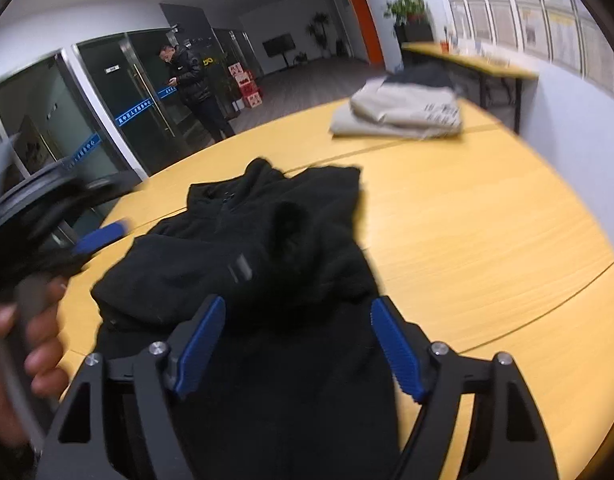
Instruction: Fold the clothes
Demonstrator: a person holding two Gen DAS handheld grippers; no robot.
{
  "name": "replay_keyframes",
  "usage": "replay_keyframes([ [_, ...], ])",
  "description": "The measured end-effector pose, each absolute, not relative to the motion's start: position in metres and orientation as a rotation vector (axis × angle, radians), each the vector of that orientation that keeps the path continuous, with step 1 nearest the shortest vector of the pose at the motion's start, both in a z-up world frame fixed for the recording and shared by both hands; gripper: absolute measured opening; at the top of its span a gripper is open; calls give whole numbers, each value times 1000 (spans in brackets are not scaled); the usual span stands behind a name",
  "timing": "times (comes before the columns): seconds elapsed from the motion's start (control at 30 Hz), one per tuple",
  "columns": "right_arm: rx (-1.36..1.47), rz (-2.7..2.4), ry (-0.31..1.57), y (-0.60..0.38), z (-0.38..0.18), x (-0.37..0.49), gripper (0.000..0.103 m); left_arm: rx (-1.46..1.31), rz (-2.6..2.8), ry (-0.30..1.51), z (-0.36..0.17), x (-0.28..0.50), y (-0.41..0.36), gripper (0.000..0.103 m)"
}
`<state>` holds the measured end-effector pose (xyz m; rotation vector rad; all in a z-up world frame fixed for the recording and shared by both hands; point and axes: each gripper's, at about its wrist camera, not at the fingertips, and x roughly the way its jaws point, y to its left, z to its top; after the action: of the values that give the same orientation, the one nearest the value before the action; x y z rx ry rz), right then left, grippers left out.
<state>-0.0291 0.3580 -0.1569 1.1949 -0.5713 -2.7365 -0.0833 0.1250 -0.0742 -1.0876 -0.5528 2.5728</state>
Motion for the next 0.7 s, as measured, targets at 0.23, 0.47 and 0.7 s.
replay_keyframes([
  [0.23,1338,-2694,-653,330,-207,-79,79,-1355,2620,-525,-147,-87,6,82],
  [0.47,1344,-2785,-507,318,-189,-95,11,-1412,2510,-564,-200,-104,-36,79],
  [0.7,941,-2891,-510,304,-85,-90,9,-1288,2452,-493,-190,-121,-25,79],
])
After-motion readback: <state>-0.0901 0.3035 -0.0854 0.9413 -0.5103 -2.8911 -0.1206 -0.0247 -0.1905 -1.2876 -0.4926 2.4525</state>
